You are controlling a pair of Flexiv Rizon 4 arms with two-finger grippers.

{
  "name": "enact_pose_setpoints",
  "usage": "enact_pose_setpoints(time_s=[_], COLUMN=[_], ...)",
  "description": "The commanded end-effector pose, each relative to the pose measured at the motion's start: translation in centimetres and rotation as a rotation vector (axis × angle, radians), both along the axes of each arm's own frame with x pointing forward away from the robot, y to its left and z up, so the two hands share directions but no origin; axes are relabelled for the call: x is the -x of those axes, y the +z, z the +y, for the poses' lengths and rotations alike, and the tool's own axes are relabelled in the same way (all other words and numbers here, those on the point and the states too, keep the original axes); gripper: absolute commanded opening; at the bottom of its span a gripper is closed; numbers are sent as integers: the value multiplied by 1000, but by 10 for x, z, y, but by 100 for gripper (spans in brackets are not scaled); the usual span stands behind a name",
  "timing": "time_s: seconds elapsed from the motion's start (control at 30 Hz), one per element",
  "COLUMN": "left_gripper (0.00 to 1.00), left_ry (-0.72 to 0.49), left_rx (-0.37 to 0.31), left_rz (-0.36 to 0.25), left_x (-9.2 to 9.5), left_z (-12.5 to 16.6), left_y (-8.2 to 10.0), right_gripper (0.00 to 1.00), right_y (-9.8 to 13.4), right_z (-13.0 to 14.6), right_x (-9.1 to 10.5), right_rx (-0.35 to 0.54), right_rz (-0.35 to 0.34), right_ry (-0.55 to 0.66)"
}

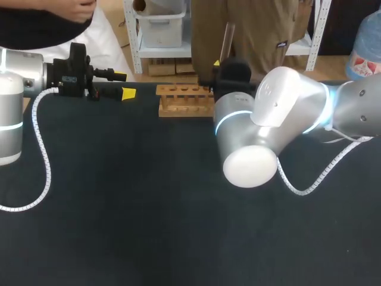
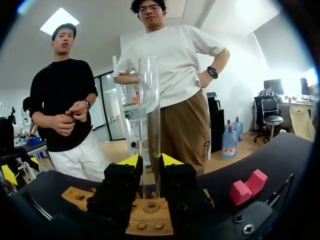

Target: Grasp the test tube, adjust it, and insert it.

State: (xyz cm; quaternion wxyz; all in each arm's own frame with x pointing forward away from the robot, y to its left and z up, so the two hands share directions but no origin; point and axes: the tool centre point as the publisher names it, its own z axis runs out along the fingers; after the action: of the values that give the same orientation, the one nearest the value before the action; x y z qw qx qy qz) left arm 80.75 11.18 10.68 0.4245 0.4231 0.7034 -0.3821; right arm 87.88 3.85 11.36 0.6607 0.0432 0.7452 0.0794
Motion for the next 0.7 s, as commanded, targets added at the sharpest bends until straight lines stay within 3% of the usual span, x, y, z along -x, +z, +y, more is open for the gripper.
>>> enact_pose_setpoints(time_s=[0.03, 0.7], left_gripper=[100, 100], left_ry=[3, 3], left_rx=[3, 3], left_rz=[-5, -5], left_x=[1, 1], left_z=[0, 0], left_y=[-1, -1], right_gripper=[0, 0], right_y=[-9, -41], right_z=[1, 1], right_x=[-3, -7], right_rx=[-2, 6], right_rz=[6, 41], right_ry=[8, 30])
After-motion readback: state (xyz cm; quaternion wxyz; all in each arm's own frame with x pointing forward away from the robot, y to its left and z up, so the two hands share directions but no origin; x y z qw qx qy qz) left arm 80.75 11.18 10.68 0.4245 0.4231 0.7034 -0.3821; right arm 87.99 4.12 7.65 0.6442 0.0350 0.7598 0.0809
